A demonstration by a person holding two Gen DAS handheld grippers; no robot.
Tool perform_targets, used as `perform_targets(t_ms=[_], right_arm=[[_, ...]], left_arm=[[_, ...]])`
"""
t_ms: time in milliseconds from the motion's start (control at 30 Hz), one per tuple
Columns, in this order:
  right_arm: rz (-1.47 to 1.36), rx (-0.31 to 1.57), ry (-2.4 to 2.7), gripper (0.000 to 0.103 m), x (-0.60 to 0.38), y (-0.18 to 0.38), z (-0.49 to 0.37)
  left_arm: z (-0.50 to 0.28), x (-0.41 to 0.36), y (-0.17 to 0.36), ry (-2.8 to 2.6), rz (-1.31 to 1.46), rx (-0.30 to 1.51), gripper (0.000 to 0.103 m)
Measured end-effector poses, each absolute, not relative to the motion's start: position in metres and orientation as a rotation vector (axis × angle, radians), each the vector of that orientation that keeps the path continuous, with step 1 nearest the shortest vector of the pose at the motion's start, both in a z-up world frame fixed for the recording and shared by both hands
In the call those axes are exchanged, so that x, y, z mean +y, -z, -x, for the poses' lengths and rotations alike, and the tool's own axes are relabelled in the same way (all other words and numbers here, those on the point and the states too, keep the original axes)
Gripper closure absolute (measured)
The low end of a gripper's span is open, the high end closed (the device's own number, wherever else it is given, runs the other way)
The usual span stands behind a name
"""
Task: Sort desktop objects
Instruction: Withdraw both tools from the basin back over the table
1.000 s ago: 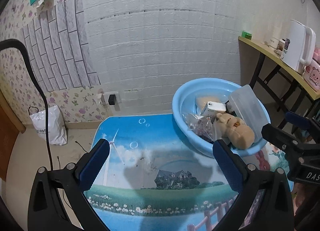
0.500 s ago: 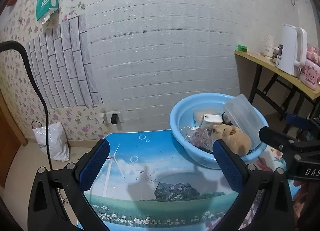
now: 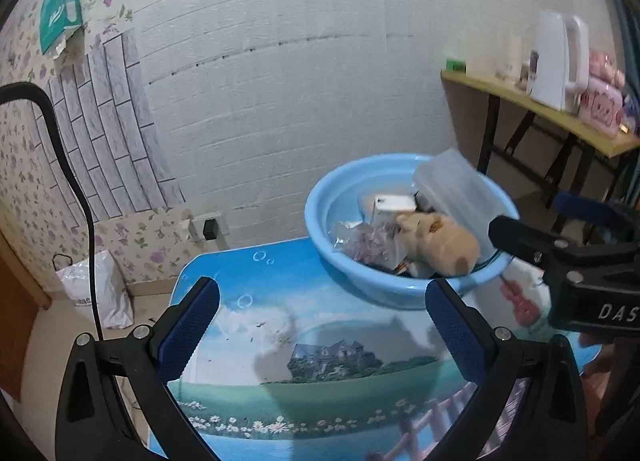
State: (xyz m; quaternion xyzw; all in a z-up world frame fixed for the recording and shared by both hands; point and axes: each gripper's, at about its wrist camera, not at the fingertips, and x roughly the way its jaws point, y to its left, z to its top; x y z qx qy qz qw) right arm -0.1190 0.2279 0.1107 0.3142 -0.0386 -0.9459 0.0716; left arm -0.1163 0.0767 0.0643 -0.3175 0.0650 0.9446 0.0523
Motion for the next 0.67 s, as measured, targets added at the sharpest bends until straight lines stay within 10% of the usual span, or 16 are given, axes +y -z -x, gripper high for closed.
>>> perform_targets(t_ms=[667], right_arm=[[-0.944, -0.085, 2.838, 0.0, 0.222, -0.118, 0.108]], left_arm=[[0.102, 0.064, -0.073, -2.939, 0.963, 0.151, 0.0]])
